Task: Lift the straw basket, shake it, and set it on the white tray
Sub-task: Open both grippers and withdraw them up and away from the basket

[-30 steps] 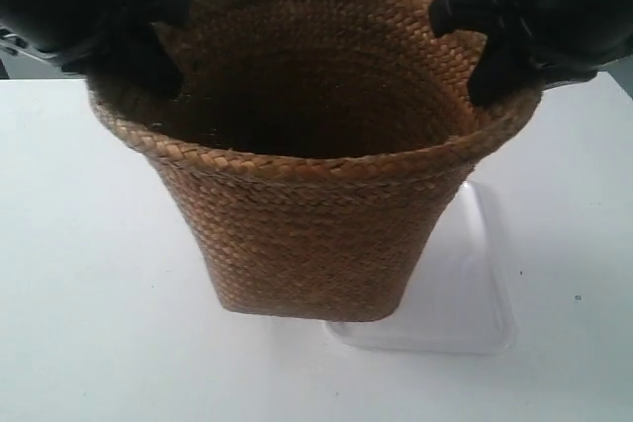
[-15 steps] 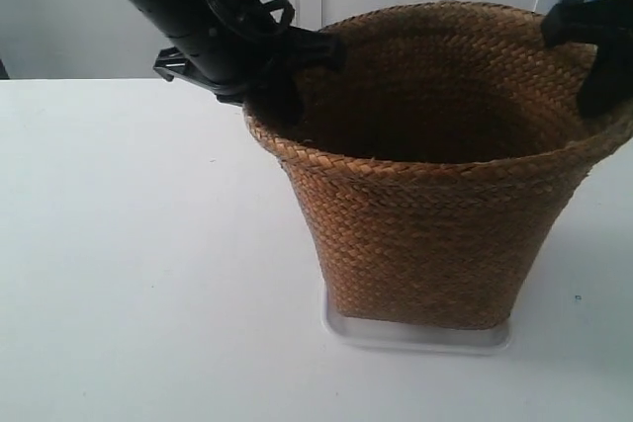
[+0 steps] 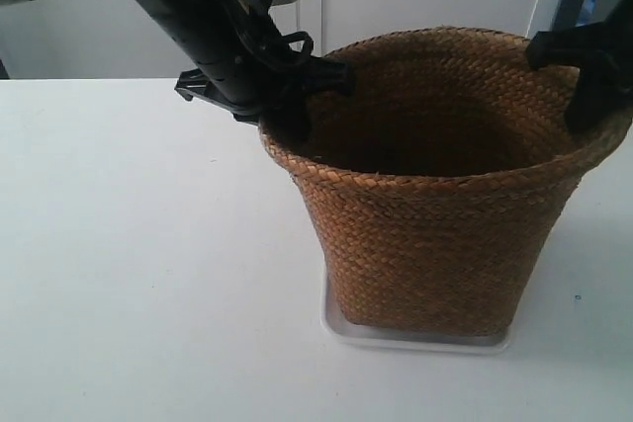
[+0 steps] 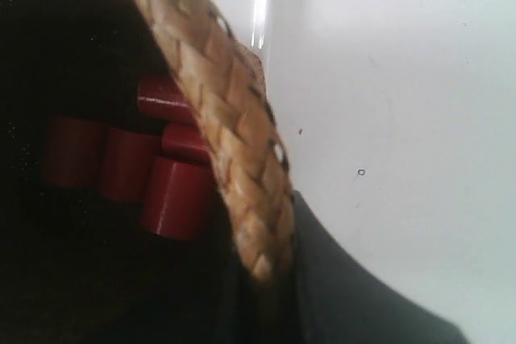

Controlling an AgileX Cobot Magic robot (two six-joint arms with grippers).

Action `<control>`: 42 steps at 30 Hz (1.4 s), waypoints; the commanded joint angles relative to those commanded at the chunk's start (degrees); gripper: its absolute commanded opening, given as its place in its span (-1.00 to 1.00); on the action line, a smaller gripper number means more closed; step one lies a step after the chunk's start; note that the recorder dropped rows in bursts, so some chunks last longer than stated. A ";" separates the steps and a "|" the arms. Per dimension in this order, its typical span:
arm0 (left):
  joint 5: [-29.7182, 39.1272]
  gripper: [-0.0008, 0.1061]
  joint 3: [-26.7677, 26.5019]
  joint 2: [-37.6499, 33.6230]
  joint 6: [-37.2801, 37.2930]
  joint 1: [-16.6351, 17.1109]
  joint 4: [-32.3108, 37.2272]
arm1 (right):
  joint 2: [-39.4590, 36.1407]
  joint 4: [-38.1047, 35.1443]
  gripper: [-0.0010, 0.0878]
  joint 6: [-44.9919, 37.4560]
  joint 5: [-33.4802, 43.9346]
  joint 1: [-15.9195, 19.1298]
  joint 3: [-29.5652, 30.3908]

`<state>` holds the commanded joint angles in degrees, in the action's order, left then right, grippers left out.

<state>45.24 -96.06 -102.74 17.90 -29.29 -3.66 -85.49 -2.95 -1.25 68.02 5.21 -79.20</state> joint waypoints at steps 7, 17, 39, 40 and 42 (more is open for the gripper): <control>0.26 -0.45 0.00 0.00 -1.45 0.00 0.00 | 0.00 0.00 -0.56 0.00 -0.19 0.00 0.00; 2.10 0.35 0.00 2.46 -1.45 0.00 0.53 | 1.16 0.00 0.75 -1.63 -1.58 0.00 0.00; 5.01 -0.98 7.76 23.06 -7.84 0.00 2.21 | 28.74 -5.30 -0.49 -9.23 -1.88 0.00 1.20; 3.49 -0.97 9.29 24.55 -7.59 0.00 2.22 | 29.72 -5.30 -0.67 -9.66 -1.78 0.00 1.76; -1.02 -0.97 13.61 27.77 -7.48 0.00 2.22 | 31.71 -5.30 -0.97 -10.51 -1.77 0.00 3.54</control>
<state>44.22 -82.45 -74.97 10.42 -29.29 -1.45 -53.78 -8.25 -11.76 66.25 5.21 -75.66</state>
